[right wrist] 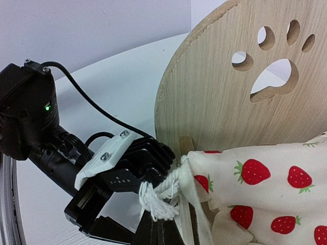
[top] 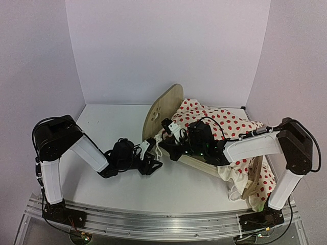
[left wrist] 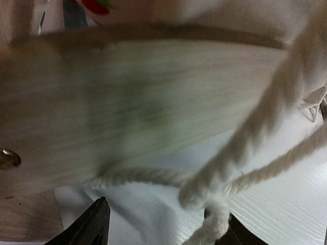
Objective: Set up the pet bed
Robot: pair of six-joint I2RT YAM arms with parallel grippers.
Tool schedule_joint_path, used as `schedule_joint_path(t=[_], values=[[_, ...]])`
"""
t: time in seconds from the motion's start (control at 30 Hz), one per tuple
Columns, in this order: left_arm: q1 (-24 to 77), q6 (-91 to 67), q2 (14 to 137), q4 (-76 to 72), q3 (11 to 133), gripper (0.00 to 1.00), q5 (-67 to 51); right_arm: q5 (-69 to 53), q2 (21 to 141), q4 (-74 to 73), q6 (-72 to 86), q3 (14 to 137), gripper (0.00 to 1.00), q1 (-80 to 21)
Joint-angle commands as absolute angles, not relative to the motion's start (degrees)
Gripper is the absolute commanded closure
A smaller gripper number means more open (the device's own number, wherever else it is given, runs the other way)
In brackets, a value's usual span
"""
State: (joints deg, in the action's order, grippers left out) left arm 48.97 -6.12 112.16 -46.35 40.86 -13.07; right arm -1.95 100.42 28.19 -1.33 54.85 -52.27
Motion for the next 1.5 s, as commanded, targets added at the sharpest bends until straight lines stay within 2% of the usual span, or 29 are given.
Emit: schedule_joint_path(t=[0.0, 0.07, 0.1, 0.13, 0.17, 0.2, 0.27, 0.47, 0.57, 0.83, 1.07, 1.27, 1.33, 1.37, 1.4, 1.47], values=[[48.8, -6.0, 112.1, -54.0, 42.6, 0.42, -12.4, -3.5, 100.5, 31.4, -0.4, 55.0, 1.00, -52.0], [48.8, -7.3, 111.9, -54.4, 42.4, 0.49, -14.3, -3.7, 100.5, 31.4, -0.4, 55.2, 1.00, -51.8], [48.8, -7.8, 111.7, -54.6, 42.3, 0.56, -15.0, -3.9, 100.5, 31.4, -0.4, 55.3, 1.00, -51.7], [48.8, -8.0, 111.7, -54.8, 42.2, 0.67, -15.2, -4.0, 100.5, 31.4, -0.4, 55.3, 1.00, -51.7], [48.8, -8.1, 111.5, -55.0, 42.0, 0.84, -15.2, -3.9, 100.4, 31.3, -0.4, 55.2, 1.00, -51.6], [48.8, -7.9, 111.2, -54.8, 41.8, 0.97, -15.1, -3.9, 100.3, 31.3, -0.4, 55.1, 1.00, -51.5], [48.7, -8.5, 110.0, -52.3, 41.7, 1.00, -14.7, -3.0, 99.9, 31.2, -0.4, 55.2, 1.00, -51.3], [44.8, -22.1, 101.3, -20.0, 43.9, 1.00, -16.6, 5.8, 94.2, 23.7, -7.5, 60.4, 1.00, -48.4], [43.7, -22.8, 99.0, -13.8, 42.8, 1.00, -19.0, 10.8, 92.5, 22.2, -13.6, 64.5, 1.00, -46.3], [39.9, -21.1, 102.1, -12.2, 42.7, 1.00, -20.0, 14.4, 92.3, 22.6, -18.6, 71.4, 1.00, -43.1], [39.3, -18.3, 103.5, -14.7, 43.1, 1.00, -21.1, 8.8, 91.6, 20.3, -11.7, 68.8, 1.00, -43.1], [39.3, -15.7, 104.1, -15.8, 43.8, 1.00, -21.3, 11.1, 89.7, 12.0, -4.9, 68.0, 1.00, -43.1], [39.3, -16.1, 104.0, -16.0, 43.4, 0.88, -23.3, 16.6, 89.2, 4.3, -2.3, 70.1, 0.98, -42.9], [39.3, -15.6, 103.7, -15.5, 43.5, 0.76, -24.8, 19.7, 89.3, -1.9, 0.2, 72.1, 0.91, -42.4], [39.3, -14.4, 103.0, -14.3, 43.9, 0.62, -26.3, 22.7, 89.8, -10.3, 3.9, 74.9, 0.83, -41.1], [39.3, -9.9, 99.9, -8.2, 45.9, 0.48, -28.3, 27.2, 91.2, -29.3, 11.8, 81.7, 0.63, -36.4]])
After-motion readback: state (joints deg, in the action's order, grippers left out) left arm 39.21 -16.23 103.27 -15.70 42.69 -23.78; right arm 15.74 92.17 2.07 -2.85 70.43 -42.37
